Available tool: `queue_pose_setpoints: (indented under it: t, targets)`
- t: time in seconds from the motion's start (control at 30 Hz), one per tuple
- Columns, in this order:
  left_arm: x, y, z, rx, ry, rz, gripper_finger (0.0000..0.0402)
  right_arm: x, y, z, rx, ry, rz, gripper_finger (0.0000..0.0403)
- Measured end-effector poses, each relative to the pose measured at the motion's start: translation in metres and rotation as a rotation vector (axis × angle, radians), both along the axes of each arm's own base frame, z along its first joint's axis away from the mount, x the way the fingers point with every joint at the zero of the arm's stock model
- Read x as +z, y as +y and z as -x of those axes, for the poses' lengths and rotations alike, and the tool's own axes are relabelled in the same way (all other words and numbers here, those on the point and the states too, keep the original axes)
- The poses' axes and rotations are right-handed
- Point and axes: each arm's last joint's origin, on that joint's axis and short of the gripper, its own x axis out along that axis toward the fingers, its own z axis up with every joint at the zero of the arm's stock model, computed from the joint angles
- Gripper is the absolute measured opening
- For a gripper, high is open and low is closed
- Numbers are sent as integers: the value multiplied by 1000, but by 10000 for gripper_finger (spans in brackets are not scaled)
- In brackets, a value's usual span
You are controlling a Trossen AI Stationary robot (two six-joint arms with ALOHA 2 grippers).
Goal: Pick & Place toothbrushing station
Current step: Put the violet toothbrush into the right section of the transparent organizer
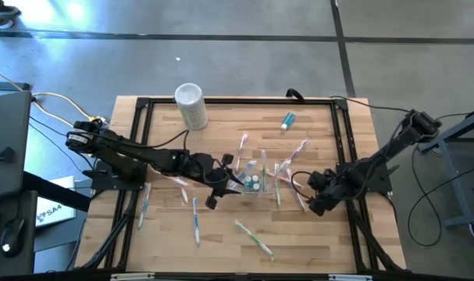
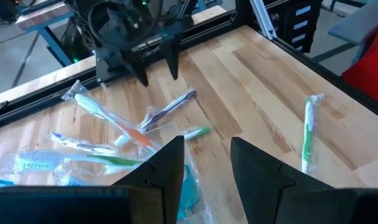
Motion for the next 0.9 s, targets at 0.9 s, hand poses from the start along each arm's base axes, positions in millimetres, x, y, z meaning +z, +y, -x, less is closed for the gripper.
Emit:
queue_pose_setpoints:
  t: [0.9]
  targets:
    - [-1,0,0,-2,12,-1,126,-11,-103,-24,-606,-70,161,313]
